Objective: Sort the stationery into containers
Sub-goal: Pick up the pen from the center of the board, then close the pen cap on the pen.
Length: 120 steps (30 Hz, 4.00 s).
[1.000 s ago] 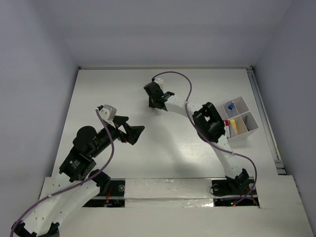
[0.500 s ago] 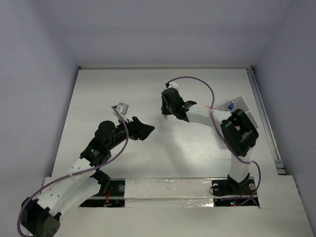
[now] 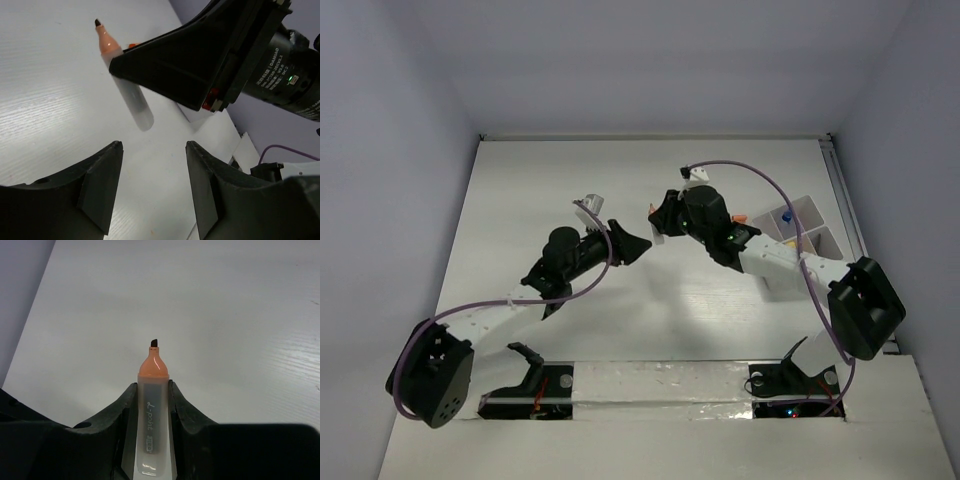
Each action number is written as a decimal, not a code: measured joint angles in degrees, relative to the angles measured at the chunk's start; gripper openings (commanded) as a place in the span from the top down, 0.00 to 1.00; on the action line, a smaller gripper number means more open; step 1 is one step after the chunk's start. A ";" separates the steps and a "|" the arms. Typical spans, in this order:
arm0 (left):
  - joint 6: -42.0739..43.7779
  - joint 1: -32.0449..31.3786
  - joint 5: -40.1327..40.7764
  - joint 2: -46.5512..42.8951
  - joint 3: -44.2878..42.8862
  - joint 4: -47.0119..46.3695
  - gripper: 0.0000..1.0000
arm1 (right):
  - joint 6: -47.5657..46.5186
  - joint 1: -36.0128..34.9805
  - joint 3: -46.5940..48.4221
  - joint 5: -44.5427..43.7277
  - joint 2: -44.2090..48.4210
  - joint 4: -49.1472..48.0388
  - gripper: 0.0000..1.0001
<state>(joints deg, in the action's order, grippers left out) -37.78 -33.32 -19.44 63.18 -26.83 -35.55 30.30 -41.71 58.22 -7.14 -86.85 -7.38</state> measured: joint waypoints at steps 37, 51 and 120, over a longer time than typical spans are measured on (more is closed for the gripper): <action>0.20 -0.96 0.22 12.59 -3.85 -10.49 0.64 | 4.04 -1.90 -3.61 3.26 2.51 -7.21 0.99; 0.09 -1.22 1.27 12.79 -3.98 -10.16 1.00 | 3.98 -1.95 -3.96 1.55 3.98 -7.43 0.71; 9.22 -14.71 6.86 -3.63 5.86 -11.80 1.00 | 41.94 21.49 21.68 -34.77 -28.72 38.36 0.37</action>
<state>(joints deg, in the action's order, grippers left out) -28.56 -48.03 -12.58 59.55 -20.97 -47.35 72.25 -20.23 79.90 -41.91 -115.57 30.98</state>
